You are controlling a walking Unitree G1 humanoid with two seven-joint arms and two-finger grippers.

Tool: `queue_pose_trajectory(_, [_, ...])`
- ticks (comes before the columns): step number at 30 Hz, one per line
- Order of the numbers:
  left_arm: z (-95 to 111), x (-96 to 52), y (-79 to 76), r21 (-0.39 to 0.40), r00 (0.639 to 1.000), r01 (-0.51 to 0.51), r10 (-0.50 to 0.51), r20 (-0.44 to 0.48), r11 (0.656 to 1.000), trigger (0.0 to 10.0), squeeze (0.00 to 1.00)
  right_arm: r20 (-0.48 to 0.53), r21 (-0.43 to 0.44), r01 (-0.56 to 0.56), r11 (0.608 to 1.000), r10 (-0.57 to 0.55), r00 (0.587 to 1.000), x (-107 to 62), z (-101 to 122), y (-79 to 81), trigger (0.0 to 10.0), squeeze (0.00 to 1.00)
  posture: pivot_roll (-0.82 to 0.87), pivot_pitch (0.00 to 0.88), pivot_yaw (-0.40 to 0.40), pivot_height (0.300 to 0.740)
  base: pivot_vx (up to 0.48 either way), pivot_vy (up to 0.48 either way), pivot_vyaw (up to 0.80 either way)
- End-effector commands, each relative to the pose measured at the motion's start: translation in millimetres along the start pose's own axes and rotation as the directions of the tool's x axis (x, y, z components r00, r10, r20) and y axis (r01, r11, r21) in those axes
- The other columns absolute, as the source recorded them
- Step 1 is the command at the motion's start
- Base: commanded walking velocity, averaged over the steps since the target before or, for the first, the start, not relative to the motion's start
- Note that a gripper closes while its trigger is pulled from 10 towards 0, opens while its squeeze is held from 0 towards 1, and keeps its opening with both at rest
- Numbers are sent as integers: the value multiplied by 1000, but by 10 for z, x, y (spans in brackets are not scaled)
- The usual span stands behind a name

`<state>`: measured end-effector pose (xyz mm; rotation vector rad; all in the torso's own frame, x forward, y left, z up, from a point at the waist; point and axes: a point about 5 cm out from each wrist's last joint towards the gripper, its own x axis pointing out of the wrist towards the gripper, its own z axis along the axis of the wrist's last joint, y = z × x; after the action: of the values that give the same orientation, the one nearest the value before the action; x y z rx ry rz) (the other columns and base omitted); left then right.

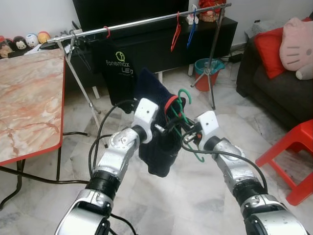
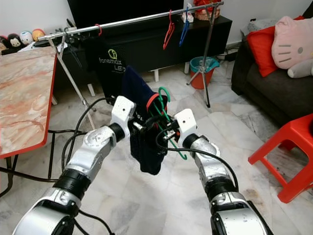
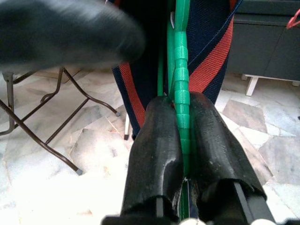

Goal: Hang hanger

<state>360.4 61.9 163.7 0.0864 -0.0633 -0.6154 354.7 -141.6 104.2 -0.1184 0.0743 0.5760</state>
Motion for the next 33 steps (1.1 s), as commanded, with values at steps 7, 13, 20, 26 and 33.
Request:
queue_pose_trajectory(7, [-74, 13, 72, 9, 996, -51, 52, -75, 999, 10000, 0, 51, -18, -9, 1000, 10, 999, 83, 161, 0, 0, 0, 28, 0, 62, 740, 0, 0, 0])
queue_pose_trajectory(13, [-118, 22, 79, 4, 992, -66, 67, -106, 998, 10000, 0, 68, -13, -32, 999, 33, 997, 111, 199, 33, 0, 0, 30, 0, 65, 740, 0, 0, 0])
queue_pose_trajectory(20, [-126, 60, 47, 3, 990, -78, 78, -122, 997, 10000, 0, 79, 1, -101, 995, 100, 992, 103, 203, 78, 0, 0, 27, 0, 66, 740, 0, 0, 0])
queue_pose_trajectory(26, [-112, 81, 62, 22, 984, -133, 135, -114, 991, 10000, 0, 85, 5, -141, 990, 140, 986, 79, 193, 95, 0, 0, 22, 0, 69, 740, 0, 0, 0])
queue_pose_trajectory(33, [-73, 67, 200, 53, 962, -251, 255, -97, 966, 10000, 0, 88, 14, -150, 989, 149, 985, 79, 186, 110, 0, 0, 23, 0, 70, 740, 0, 0, 0])
